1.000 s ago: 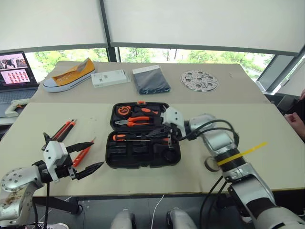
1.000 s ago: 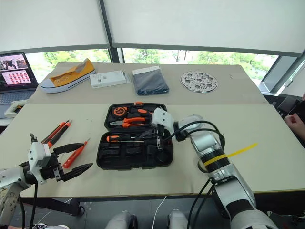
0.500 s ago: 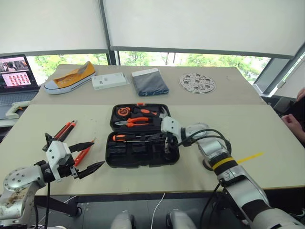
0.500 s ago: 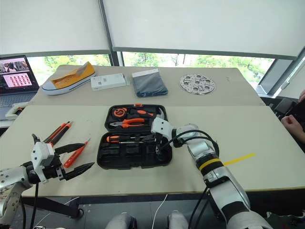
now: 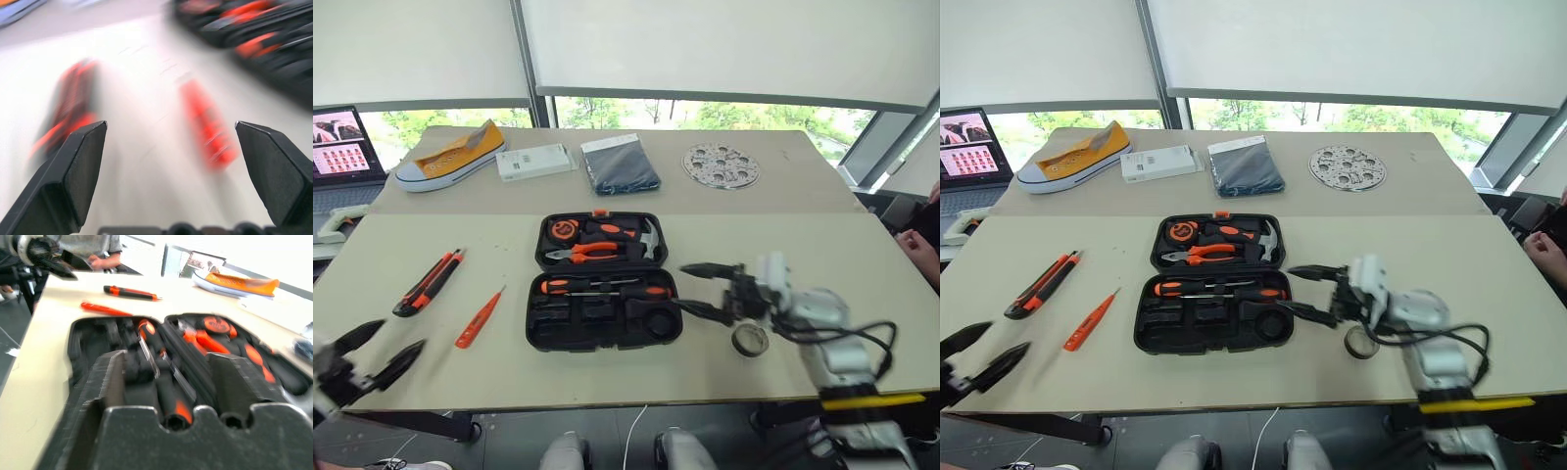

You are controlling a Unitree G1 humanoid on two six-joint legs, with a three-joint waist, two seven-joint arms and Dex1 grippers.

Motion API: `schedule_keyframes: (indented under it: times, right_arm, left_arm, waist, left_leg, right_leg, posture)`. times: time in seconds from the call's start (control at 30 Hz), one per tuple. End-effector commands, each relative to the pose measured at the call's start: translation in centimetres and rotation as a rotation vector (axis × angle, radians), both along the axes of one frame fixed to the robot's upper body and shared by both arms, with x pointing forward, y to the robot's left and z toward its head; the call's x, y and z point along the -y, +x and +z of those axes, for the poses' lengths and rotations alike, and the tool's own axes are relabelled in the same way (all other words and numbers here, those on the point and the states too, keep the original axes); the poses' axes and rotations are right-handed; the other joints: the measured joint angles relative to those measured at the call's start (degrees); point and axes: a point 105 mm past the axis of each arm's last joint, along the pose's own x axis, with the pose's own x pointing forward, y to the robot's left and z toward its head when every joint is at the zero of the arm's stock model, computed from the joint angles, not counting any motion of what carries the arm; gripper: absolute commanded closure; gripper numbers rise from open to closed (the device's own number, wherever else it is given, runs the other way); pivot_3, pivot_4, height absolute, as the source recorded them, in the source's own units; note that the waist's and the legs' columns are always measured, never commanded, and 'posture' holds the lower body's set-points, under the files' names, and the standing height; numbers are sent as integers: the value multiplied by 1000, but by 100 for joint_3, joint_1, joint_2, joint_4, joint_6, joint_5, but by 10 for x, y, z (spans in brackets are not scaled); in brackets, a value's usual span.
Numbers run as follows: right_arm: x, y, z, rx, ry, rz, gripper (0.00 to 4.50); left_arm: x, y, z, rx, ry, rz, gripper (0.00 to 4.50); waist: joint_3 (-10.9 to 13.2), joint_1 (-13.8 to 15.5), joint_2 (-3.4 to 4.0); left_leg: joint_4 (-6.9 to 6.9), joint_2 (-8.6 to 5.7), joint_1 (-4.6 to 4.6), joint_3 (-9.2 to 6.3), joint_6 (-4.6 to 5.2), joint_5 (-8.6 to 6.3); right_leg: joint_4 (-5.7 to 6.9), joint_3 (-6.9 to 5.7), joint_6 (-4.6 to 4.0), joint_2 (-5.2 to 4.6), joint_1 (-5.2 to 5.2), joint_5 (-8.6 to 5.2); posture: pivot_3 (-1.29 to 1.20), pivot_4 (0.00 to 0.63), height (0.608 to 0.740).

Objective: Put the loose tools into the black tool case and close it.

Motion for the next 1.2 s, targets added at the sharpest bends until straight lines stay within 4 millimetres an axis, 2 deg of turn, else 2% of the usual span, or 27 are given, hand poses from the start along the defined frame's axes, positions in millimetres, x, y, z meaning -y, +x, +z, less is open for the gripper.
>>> schedule_keyframes:
  times: [0.03, 0.07, 0.13, 0.17, 0.23, 0.27, 0.4, 0.53, 0.7, 0.8, 0.9, 0.93, 0.97, 1.0, 1.07, 1.13, 1.2]
  right_arm:
    - [29, -10, -4, 69, -80, -42, 1442]
    - [41, -10, -7, 23, -51, -87, 1442]
    - [54, -12, -8, -2, -24, -138, 951]
    - [55, -12, -7, 7, -14, -147, 760]
    - [51, -10, 2, 39, 17, -159, 96]
    - [46, -10, 7, 54, 35, -154, 31]
    - [24, -13, 24, 98, 85, -103, 31]
    - [2, -14, 35, 130, 97, -30, 31]
    - [-16, -19, 36, 152, 36, 93, 31]
    - [-23, -19, 40, 160, 41, 126, 31]
    - [-28, -18, 46, 167, 51, 148, 0]
    - [-29, -18, 48, 167, 56, 150, 0]
    - [-29, -18, 48, 168, 55, 151, 0]
    - [-29, -17, 48, 168, 53, 150, 0]
    - [-27, -17, 47, 169, 50, 142, 0]
    - [-24, -17, 46, 168, 49, 124, 0]
    - [-22, -18, 46, 167, 49, 114, 0]
  left_arm:
    - [-22, -16, 4, -12, 25, 86, 0]
    - [-23, -18, 0, -44, 28, 86, 0]
    - [-17, -16, -3, -92, 23, 58, 0]
    - [-13, -13, -3, -108, 17, 41, 0]
    - [-1, -1, 0, -113, 28, 1, 0]
    - [5, 7, 4, -111, 14, -9, 0]
    - [37, 37, 18, -124, -68, -63, 0]
    - [71, 62, 11, -228, -58, -92, 0]
    - [91, 84, -6, -314, -72, -60, 0]
    - [95, 89, -17, -363, -49, -26, 0]
    - [102, 90, -29, -413, -50, -33, 753]
    - [104, 91, -32, -421, -50, -40, 1229]
    - [107, 90, -35, -433, -67, -46, 1443]
    - [110, 90, -37, -440, -79, -50, 1934]
    - [113, 91, -37, -432, -92, -55, 2633]
    - [106, 92, -34, -403, -92, -36, 3432]
    - [98, 92, -30, -382, -86, -16, 4024]
  waist:
    - [1, 8, -2]
    - [3, 8, -7]
    - [7, 19, -26]
    - [7, 24, -28]
    - [8, 24, -26]
    - [8, 25, -26]
    - [8, 38, -26]
    - [8, 20, -25]
    - [9, -2, -26]
    - [9, 7, -27]
    - [11, 21, -21]
    - [11, 22, -21]
    - [10, 24, -21]
    - [10, 31, -19]
    - [10, 49, -19]
    - [10, 66, -18]
    - [10, 78, -19]
  left_leg:
    - [0, 1, 6, 1, 0, 0]
    - [0, 1, 19, 2, 0, 0]
    - [0, 4, 31, 1, -3, 1]
    - [0, 9, 31, 0, -7, 2]
    - [0, 14, 33, -1, -36, -7]
    - [0, 14, 33, -4, -43, -10]
    - [0, 19, 32, -8, -64, -4]
    - [0, 8, 34, -8, -29, 24]
    - [-3, 6, 26, -10, -25, 25]
    - [-11, 2, 24, -12, -24, 24]
    - [-12, -3, 26, -14, -24, 24]
    - [-12, -3, 27, -14, -25, 25]
    - [-12, -2, 28, -15, -25, 25]
    - [-12, -3, 31, -14, -25, 25]
    - [-12, -6, 33, -14, -25, 25]
    - [-12, -6, 33, -13, -25, 25]
    - [-12, -6, 33, -14, -25, 25]
  right_leg:
    - [-3, 0, 0, 0, 8, -2]
    - [-3, 0, 0, -1, 19, -9]
    - [-2, 0, -12, -1, 28, -49]
    - [0, 0, -13, -4, 26, -47]
    - [5, 2, -11, -8, 26, -44]
    - [5, 3, -7, -10, 26, -42]
    - [18, -2, -8, -3, 24, -37]
    - [17, 0, 22, 0, 28, -14]
    - [13, 3, -5, 7, 22, 5]
    - [13, 2, -5, 9, 20, 4]
    - [14, 1, -5, 4, 22, 4]
    - [14, 1, -5, 4, 23, 4]
    - [14, 1, -5, 5, 25, 4]
    - [13, 1, -5, 3, 28, 4]
    - [13, 1, -4, -1, 30, 5]
    - [12, 1, -4, -2, 31, 5]
    - [12, 1, -4, -2, 31, 5]
  posture:
    - [0, 150, 740]
    - [0, 150, 740]
    - [0, 150, 740]
    - [0, 150, 740]
    - [0, 150, 740]
    - [0, 150, 740]
    - [0, 150, 740]
    - [0, 150, 740]
    - [0, 150, 740]
    - [0, 150, 740]
    - [0, 150, 740]
    - [0, 150, 740]
    - [0, 150, 740]
    - [0, 150, 740]
    - [0, 150, 740]
    - [0, 150, 740]
    - [0, 150, 740]
